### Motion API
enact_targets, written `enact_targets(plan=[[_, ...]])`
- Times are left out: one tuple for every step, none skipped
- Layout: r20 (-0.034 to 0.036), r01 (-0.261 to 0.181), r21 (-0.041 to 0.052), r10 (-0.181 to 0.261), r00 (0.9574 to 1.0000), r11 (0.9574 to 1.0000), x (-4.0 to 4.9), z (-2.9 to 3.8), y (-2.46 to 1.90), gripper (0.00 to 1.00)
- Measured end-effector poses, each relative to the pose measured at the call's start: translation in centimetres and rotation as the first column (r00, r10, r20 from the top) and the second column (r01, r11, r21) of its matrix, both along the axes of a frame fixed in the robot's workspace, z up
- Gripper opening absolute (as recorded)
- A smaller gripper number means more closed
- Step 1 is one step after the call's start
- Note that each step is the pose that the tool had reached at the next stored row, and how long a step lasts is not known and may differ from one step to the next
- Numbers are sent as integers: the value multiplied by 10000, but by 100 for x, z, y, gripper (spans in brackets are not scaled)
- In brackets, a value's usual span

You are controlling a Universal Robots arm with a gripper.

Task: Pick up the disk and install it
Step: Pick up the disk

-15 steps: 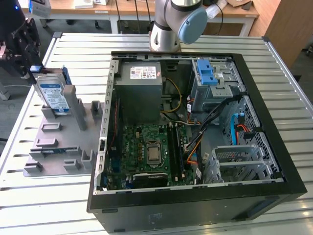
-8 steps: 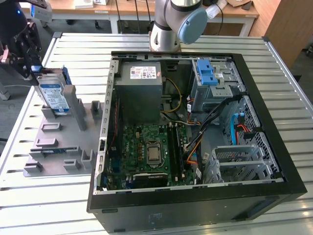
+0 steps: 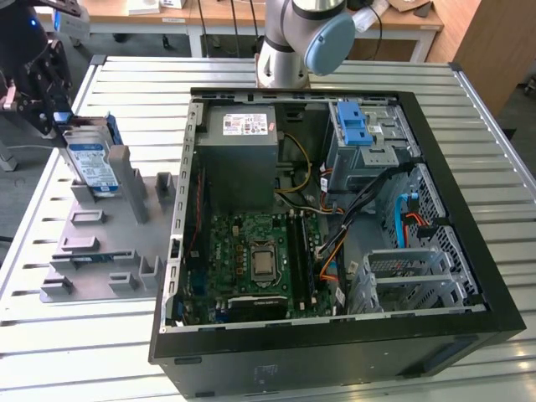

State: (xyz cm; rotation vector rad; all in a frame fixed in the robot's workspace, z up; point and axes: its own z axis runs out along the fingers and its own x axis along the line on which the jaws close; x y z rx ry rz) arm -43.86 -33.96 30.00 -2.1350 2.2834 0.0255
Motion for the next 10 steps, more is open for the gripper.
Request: enact_targets(plan=[[-2, -1, -1, 1, 10000, 10000, -1, -13, 2, 49], [-2, -1, -1, 1, 10000, 10000, 0, -30, 4, 49], [-2, -1, -1, 1, 10000, 10000, 0, -48, 7, 49], [-3, -1, -1, 1, 10000, 10000, 0, -66, 9, 49], [-5, -1, 0, 1, 10000, 10000, 0, -82, 10, 49], [-11, -1, -1, 1, 10000, 10000, 0, -91, 11, 49], [-13, -1, -2, 1, 10000, 10000, -1, -94, 11, 49], [-14, -1, -2, 1, 10000, 10000, -1, -94, 11, 49], [-15, -1, -2, 1, 10000, 10000, -1, -94, 11, 49], [-14, -1, -2, 1, 10000, 10000, -1, -95, 11, 49]])
